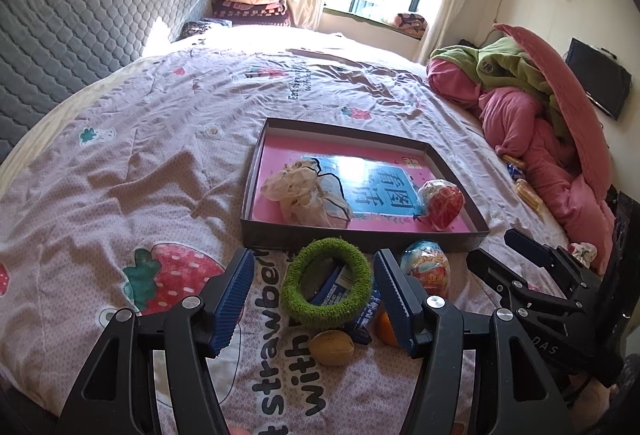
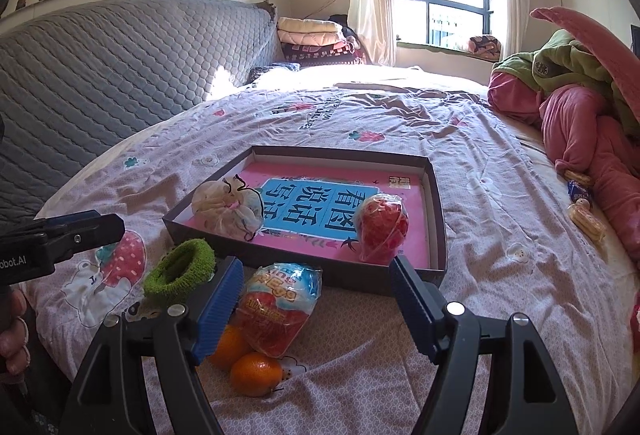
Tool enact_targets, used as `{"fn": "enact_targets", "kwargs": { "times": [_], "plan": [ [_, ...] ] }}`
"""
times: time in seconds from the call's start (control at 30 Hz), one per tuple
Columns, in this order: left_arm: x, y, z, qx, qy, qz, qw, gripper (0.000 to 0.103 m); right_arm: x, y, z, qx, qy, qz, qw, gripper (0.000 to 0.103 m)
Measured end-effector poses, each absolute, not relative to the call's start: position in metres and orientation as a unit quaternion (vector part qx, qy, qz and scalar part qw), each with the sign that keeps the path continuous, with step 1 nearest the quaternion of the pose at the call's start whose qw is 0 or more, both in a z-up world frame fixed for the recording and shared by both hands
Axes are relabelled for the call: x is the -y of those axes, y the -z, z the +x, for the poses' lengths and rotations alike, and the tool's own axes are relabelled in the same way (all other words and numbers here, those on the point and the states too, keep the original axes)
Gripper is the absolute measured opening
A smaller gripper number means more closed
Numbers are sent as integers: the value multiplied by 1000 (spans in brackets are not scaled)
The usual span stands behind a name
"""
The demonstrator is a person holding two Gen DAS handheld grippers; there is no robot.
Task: Organize objects
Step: 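Move left gripper to green fuzzy ring while right gripper approaches blue-labeled candy bag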
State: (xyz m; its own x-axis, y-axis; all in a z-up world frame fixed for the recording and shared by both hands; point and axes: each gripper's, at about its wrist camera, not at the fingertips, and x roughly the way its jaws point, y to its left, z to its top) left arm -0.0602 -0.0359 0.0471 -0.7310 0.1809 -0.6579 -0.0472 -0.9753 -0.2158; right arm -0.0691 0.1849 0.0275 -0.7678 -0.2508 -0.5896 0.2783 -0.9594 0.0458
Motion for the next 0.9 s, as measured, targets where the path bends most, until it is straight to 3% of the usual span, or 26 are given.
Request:
{"fn": "enact_targets", "kwargs": {
  "times": [0.9],
  "plan": [
    [30,-15,-56,77,-902,-421,60,64,-172,-9,-54,-32,924,347,157,75]
  ]
}}
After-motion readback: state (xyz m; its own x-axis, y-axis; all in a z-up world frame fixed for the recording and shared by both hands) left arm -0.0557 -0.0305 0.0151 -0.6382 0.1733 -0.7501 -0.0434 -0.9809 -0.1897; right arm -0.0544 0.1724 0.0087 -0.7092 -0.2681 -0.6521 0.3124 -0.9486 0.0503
